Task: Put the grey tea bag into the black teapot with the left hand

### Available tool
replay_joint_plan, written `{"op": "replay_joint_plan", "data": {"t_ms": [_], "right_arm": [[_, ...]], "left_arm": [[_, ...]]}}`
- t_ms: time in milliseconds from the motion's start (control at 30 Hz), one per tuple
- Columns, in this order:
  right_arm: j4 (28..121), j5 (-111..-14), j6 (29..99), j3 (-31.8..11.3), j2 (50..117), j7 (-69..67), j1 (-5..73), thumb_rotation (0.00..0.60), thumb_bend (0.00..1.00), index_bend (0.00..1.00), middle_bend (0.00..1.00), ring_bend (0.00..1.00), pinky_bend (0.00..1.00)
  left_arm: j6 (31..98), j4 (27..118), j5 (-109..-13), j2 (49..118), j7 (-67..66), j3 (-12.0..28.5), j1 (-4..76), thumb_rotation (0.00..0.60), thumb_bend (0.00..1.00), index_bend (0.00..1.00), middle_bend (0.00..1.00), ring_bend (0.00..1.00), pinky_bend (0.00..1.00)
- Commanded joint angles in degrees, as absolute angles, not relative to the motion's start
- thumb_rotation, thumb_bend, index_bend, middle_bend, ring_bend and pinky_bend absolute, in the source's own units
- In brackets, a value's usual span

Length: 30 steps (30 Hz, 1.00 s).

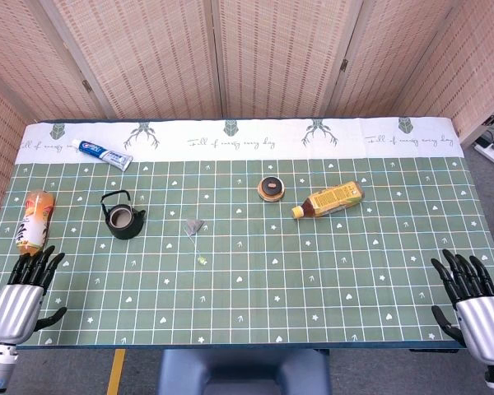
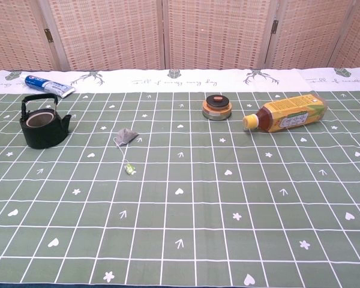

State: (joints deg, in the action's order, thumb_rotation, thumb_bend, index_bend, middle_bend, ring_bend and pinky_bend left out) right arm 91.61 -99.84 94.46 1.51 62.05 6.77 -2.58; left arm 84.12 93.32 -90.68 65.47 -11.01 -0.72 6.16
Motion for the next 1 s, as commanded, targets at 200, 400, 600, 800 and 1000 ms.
{"op": "replay_joint_plan", "data": {"t_ms": [200, 400, 600, 800, 1000], "right_arm": [[91.7, -99.1, 93.0, 1.5, 62.2, 7.2, -2.1, 0.6, 0.36, 0.0, 0.0, 0.0, 0.0], [91.5, -98.2, 92.8, 0.9, 62.3, 7.1, -1.8, 0.6, 0.36, 0.0, 0.0, 0.0, 0.0], [91.9, -97.1, 91.9, 0.5, 62.1, 6.4, -1.2, 0.6, 0.36, 0.0, 0.0, 0.0, 0.0], [91.8, -95.4, 90.3, 0.1, 61.5, 4.6, -0.5, 0.6, 0.37, 0.0, 0.0, 0.0, 0.0], [91.5, -94.2, 91.9, -0.8, 60.2, 0.9, -0.9, 0.6, 0.37, 0.0, 0.0, 0.0, 0.0]], "left_arm": [[84.3, 93.3, -92.5, 65.7, -10.6, -1.2, 6.5, 0.6, 0.22, 0.0, 0.0, 0.0, 0.03], [85.9, 93.5, -99.2, 64.3, -8.1, -2.2, 8.0, 0.6, 0.22, 0.0, 0.15, 0.1, 0.2], [78.8, 96.7, -106.1, 60.8, 9.2, -3.0, 17.2, 0.6, 0.23, 0.13, 1.0, 1.0, 1.0], [69.3, 96.4, -104.9, 65.1, 8.7, -0.7, 24.5, 0.6, 0.31, 0.34, 1.0, 1.0, 1.0], [65.1, 91.5, -102.5, 74.6, 4.7, 2.0, 28.6, 0.6, 0.36, 0.37, 1.0, 1.0, 1.0]]}}
